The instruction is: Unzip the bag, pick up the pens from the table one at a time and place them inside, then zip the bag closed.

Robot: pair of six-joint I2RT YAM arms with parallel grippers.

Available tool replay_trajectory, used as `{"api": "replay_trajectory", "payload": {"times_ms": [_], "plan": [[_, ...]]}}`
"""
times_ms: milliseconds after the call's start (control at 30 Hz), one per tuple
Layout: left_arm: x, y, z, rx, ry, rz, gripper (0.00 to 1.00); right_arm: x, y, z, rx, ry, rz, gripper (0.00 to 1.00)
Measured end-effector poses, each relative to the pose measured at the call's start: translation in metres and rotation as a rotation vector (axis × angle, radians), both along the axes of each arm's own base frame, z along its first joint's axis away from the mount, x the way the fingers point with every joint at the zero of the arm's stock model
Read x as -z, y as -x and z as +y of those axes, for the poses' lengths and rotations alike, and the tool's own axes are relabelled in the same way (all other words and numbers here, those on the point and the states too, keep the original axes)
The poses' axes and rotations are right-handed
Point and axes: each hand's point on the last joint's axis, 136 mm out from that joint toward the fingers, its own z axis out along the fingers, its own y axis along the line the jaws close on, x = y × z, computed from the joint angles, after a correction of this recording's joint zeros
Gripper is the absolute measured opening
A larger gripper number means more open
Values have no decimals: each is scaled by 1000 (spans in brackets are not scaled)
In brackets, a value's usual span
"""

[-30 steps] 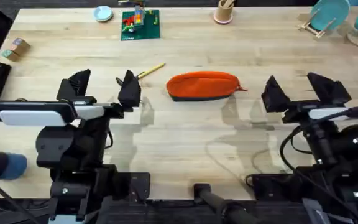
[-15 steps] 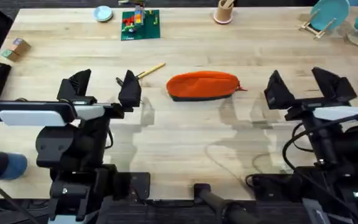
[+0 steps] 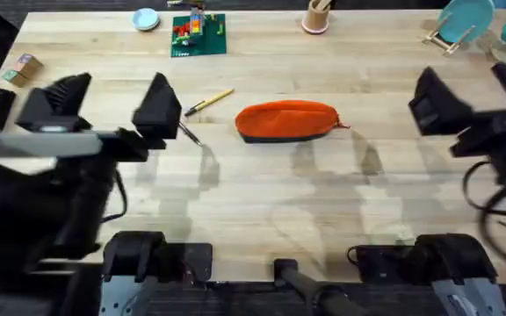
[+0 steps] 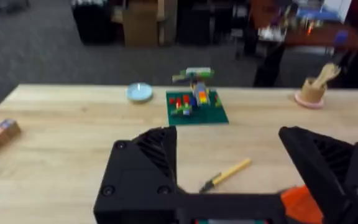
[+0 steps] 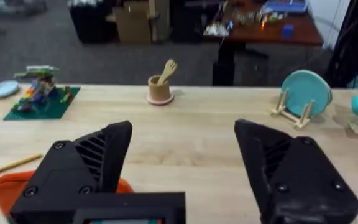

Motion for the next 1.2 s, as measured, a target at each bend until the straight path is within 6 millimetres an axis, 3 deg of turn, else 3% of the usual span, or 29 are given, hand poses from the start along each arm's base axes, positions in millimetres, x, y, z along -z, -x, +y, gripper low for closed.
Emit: {"api": "replay_trajectory", "payload": {"times_ms": [233,600,867,1033,1200], "plan": [[-21,1,0,0,2,247,993,-24,-8,1,-5,-3,227,995],[-22,-31,0,-1,7,654,993,-20,-19,5,-28,-12,573,996],[4,-61,0,-2,8,823,992,-1,-28,5,-27,-13,712,996],[24,-71,-1,3,10,899,993,9,-34,5,-27,-14,751,996],[32,-73,-4,22,21,930,994,15,-38,5,-27,-14,775,996]]}}
